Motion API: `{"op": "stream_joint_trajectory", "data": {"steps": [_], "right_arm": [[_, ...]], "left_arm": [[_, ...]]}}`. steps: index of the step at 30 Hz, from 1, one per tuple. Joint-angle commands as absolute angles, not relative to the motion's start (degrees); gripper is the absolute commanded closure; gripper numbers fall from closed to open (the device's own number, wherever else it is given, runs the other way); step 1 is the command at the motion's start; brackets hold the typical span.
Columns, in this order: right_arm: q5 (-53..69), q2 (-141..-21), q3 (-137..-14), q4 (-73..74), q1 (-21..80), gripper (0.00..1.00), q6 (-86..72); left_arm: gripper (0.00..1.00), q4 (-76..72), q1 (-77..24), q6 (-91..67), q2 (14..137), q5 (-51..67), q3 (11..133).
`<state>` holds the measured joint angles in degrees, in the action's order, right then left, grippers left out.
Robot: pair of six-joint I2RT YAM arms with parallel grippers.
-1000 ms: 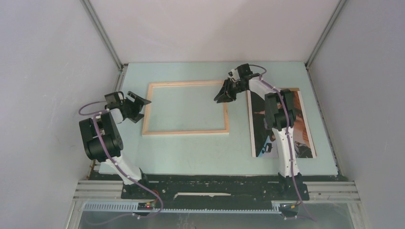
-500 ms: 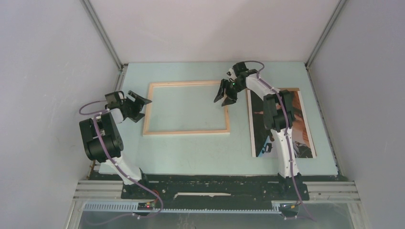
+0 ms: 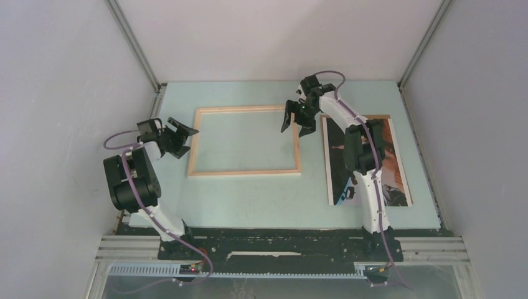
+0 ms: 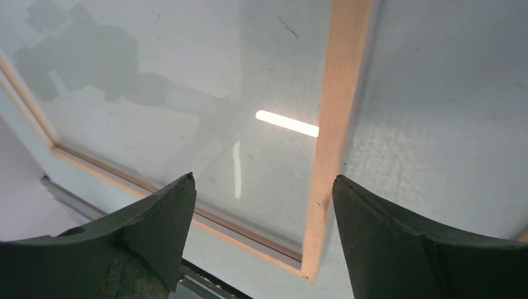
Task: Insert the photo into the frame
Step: Place the photo frame item in the photo frame.
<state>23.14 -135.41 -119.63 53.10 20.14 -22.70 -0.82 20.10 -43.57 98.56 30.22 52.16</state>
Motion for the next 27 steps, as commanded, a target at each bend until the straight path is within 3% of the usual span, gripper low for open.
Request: {"op": "stream_joint_trajectory", "data": {"steps": [1, 7, 16, 27], "right_arm": [[14.8, -129.98, -122.25, 57.46, 21.4, 0.11, -19.96], [14.29, -124.98, -118.34, 57.3, 20.59, 0.11, -18.69], [26.69, -112.1, -92.78, 40.19, 17.11, 0.13, -19.4], [26.91, -91.22, -68.02, 33.75, 11.8, 0.1, -20.14]], "left_arm": [[0.09, -1.49, 19.64, -43.99, 95.84, 31.75, 50.76], [0.09, 0.91, 19.21, -42.27, 94.99, 30.43, 51.81], [0.09, 9.81, 18.51, -34.42, 89.66, 22.8, 56.12], [0.04, 11.53, 13.58, -31.18, 79.61, 22.53, 57.64]]}}
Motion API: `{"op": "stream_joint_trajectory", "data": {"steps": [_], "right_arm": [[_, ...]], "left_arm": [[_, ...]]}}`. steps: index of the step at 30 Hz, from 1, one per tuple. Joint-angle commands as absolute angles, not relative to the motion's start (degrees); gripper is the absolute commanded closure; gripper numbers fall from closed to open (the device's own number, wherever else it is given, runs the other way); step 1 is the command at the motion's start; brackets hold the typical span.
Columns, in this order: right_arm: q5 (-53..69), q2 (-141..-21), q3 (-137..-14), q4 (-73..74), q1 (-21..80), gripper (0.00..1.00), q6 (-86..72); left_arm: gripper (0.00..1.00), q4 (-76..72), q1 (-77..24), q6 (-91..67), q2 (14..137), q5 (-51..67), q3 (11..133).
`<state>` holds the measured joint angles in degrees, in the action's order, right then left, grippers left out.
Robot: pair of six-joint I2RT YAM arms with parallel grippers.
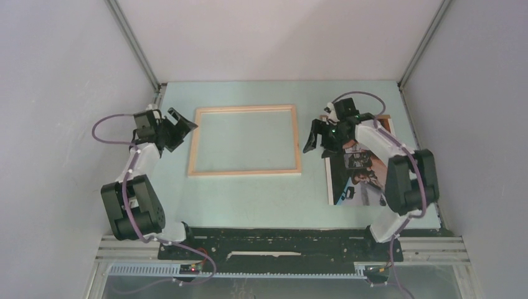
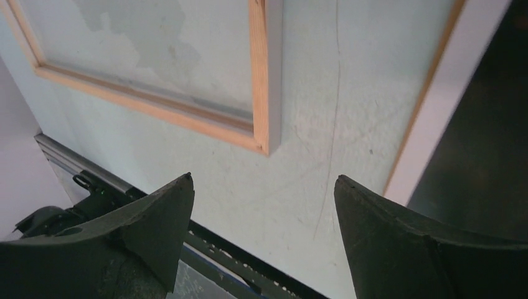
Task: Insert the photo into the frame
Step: Place the photo frame item in the photo frame, then pick up the photo at the center of the board.
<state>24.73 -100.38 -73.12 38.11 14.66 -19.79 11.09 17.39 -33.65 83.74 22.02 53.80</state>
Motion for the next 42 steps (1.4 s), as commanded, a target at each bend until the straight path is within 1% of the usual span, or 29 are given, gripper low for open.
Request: {"op": "stream_joint_trajectory", "data": {"steps": [1, 2, 7, 11, 16, 19, 23, 25, 28, 31, 34, 36, 40, 42], "right_arm": [[27.25, -88.6, -65.73, 33.45, 10.76, 0.1, -20.73], [27.44, -86.56, -63.77, 33.46, 9.73, 0.1, -21.21], [28.29, -73.97, -52.57, 34.18, 1.14, 0.06, -24.84], [28.22, -66.32, -46.4, 37.39, -13.6, 0.04, -26.77], [25.46, -63.43, -41.84, 38.65, -34.58, 0.07, -29.52], [22.58, -61.84, -39.33, 38.16, -45.4, 0.08, -30.71], [22.07, -58.14, -35.86, 35.45, -55.32, 0.08, -33.53], [22.91, -56.55, -33.67, 32.71, -57.51, 0.08, -35.04], [21.74, -54.57, -31.2, 29.54, -58.22, 0.08, -35.27], [19.12, -53.38, -30.51, 28.35, -58.39, 0.08, -33.52], [18.2, -53.51, -30.05, 27.01, -59.53, 0.08, -32.33], [19.97, -54.61, -29.32, 25.42, -61.14, 0.08, -32.08], [26.64, -58.11, -28.72, 22.57, -64.8, 0.08, -30.26], [27.92, -58.66, -27.89, 21.42, -66.9, 0.08, -29.61]], "left_arm": [[0.03, 11.47, 12.42, -31.24, 78.86, 23.2, 57.89], [0.01, 11.43, 10.99, -31.21, 78.12, 24.05, 58.07], [0.0, 10.98, 4.73, -31.39, 73.92, 26.76, 58.23], [0.0, 10.72, 1.07, -31.06, 70.63, 27.66, 58.27], [0.0, 10.72, -5.1, -29.87, 69.32, 26.73, 57.88], [0.0, 10.72, -11.9, -28.2, 70.06, 25.52, 57.98], [0.0, 12.39, -24.88, -25.23, 74.14, 22.09, 59.93], [0.0, 12.93, -31.83, -25.55, 77.88, 20.47, 62.63], [0.0, 13.98, -43.05, -25.73, 86.19, 18.06, 68.92], [0.01, 14.1, -50.34, -27.19, 95.29, 16.96, 76.83], [0.06, 13.35, -54.38, -32.34, 104.65, 17.39, 85.07], [0.07, 10.31, -55.95, -36.38, 109.91, 17.59, 88.27], [0.1, 5.7, -57.18, -45.35, 117.58, 15.17, 91.24], [0.11, 2.87, -57.36, -49.92, 120.06, 15.14, 91.0]]}}
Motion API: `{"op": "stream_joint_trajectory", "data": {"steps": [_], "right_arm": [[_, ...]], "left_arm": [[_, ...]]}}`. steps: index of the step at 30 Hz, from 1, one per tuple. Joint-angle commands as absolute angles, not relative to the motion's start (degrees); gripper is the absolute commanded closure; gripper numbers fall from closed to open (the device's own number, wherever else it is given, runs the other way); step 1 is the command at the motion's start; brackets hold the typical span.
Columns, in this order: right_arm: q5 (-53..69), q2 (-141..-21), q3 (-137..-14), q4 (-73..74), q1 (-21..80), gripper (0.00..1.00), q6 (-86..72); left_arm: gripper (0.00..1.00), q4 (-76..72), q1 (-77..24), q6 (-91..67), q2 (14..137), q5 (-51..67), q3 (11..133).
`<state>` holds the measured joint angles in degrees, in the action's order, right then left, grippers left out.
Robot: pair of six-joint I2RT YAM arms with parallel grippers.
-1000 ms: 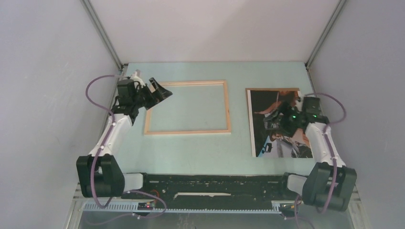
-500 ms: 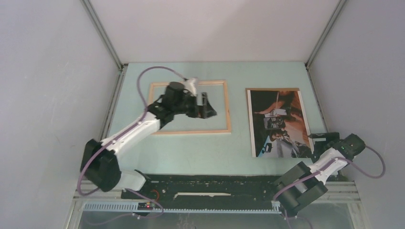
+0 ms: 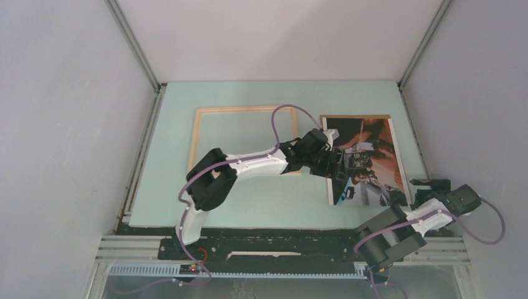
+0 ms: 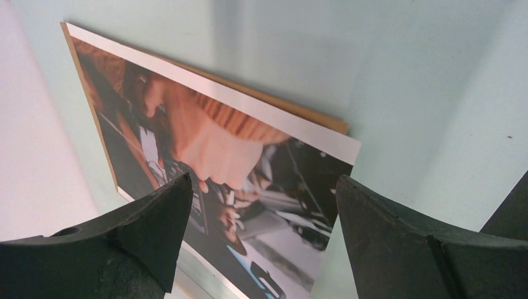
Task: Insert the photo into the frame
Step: Pick up the photo at the center of the board.
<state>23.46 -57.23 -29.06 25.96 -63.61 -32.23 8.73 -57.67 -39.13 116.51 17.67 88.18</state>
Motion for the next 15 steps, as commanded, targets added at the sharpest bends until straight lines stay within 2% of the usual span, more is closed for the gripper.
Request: {"op": "stream_joint_trajectory", "data": {"steps": [1, 7, 15], "right_arm": [[29.34, -58.57, -26.99, 20.48, -68.68, 0.08, -29.62], [33.55, -60.59, -24.01, 16.63, -71.53, 0.08, -29.3], [28.94, -59.63, -21.5, 15.78, -69.31, 0.08, -30.41]], "left_arm": [[0.12, 1.5, -57.53, -52.17, 121.12, 14.66, 90.82], [0.11, -4.44, -58.43, -63.85, 126.61, 14.23, 91.31], [0.07, 4.8, -58.71, -69.43, 128.95, 8.92, 93.65]]}}
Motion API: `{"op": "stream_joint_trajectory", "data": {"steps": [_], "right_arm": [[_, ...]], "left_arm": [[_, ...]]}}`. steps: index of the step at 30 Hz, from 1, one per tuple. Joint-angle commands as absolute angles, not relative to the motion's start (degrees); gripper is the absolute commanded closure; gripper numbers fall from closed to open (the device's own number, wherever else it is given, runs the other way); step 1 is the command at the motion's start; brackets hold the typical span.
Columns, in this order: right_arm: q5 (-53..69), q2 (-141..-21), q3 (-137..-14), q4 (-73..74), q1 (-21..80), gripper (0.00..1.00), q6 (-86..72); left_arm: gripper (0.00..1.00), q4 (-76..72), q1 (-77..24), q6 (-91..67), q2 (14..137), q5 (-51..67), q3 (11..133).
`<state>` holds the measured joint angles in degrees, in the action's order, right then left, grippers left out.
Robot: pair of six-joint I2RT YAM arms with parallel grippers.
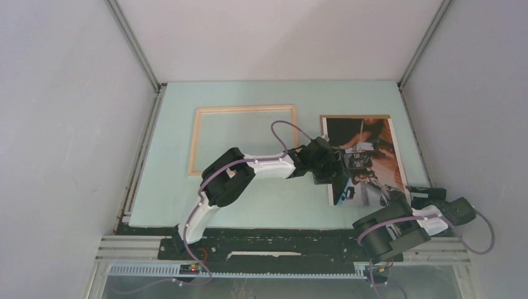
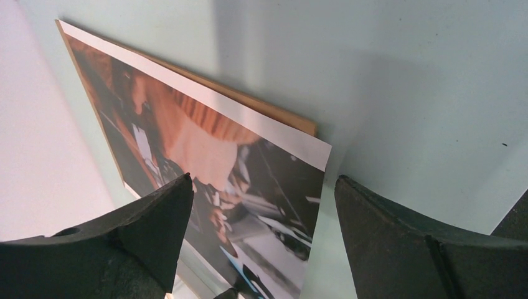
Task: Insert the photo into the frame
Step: Pick up the photo at the center of the board.
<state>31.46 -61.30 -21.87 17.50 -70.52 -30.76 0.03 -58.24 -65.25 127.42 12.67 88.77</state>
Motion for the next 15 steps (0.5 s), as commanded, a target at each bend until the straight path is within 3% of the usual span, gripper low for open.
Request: {"op": "stream_joint_trajectory", "data": {"steps": [1, 5, 15], "right_arm": [[28.23, -59.27, -21.26, 15.9, -69.1, 0.08, -30.65], [25.67, -59.01, -20.9, 15.48, -68.56, 0.08, -31.34], [41.86, -59.22, -20.3, 12.12, -68.15, 0.12, -30.01]], "left_arm": [[0.07, 5.65, -58.71, -69.37, 129.35, 8.96, 94.24], [0.06, 6.76, -58.8, -68.94, 130.25, 8.7, 95.1], [0.05, 9.22, -58.8, -69.12, 131.52, 8.47, 95.47]]}}
